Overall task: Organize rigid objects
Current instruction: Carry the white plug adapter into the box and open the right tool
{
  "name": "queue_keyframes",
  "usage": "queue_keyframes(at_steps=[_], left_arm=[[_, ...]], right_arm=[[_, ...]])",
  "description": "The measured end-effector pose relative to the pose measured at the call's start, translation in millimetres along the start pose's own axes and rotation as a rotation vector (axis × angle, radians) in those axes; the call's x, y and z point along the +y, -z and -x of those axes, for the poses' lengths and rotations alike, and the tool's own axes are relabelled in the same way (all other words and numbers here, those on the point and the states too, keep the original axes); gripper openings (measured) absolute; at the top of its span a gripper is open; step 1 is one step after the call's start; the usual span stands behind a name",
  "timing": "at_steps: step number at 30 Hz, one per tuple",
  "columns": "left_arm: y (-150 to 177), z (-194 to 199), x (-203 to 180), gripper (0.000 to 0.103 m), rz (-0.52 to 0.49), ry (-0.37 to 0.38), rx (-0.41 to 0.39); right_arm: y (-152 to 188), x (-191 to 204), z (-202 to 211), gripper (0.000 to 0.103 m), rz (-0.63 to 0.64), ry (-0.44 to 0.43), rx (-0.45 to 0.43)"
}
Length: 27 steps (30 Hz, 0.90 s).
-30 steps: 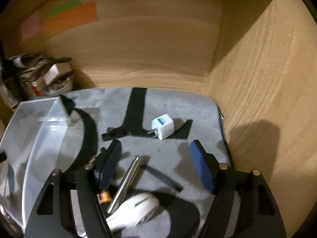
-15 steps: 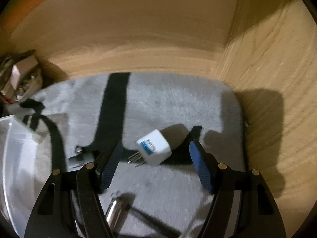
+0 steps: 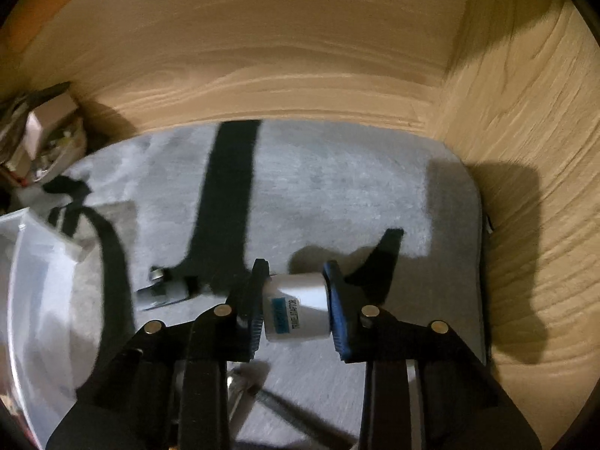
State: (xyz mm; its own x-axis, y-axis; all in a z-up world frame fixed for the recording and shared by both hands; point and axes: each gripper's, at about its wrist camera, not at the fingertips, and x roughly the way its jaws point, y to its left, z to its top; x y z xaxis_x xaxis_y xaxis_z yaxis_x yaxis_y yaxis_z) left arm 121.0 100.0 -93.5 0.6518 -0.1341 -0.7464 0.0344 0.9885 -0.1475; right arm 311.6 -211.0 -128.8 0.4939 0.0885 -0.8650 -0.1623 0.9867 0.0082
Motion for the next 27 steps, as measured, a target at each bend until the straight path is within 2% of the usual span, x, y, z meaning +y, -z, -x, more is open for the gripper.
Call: queue_keyframes(at_steps=[8,13,15,21,27], left_arm=[[0.5,0.8,-1.1,0.014,0.005,0.0,-0.007],[0.2,1.3,2.2,0.014,0.013,0.016,-0.006],[0.0,1.4,2.4,0.014,0.01,0.015,-0.006],[0.9,1.4,0.5,0.014,-0.007,0.009,-0.017],[2.5,2.2,0.9,0.014,-0.013,0.012,-0.031]], right_arm=[[26.5,28.0,55.0,0.027,0.061,-0.021,-0.098],[11.0,41.9,83.6,0.027,0.1,-0.059,-0.176],[15.0,54.8,97.4,0.027,0.113,-0.096,-0.221],[15.2,91.0,108.0,0.027,0.189,-0.179,-0.273],[20.1,140.1,114.9,0.027,0.303,-0.234,-0.28]])
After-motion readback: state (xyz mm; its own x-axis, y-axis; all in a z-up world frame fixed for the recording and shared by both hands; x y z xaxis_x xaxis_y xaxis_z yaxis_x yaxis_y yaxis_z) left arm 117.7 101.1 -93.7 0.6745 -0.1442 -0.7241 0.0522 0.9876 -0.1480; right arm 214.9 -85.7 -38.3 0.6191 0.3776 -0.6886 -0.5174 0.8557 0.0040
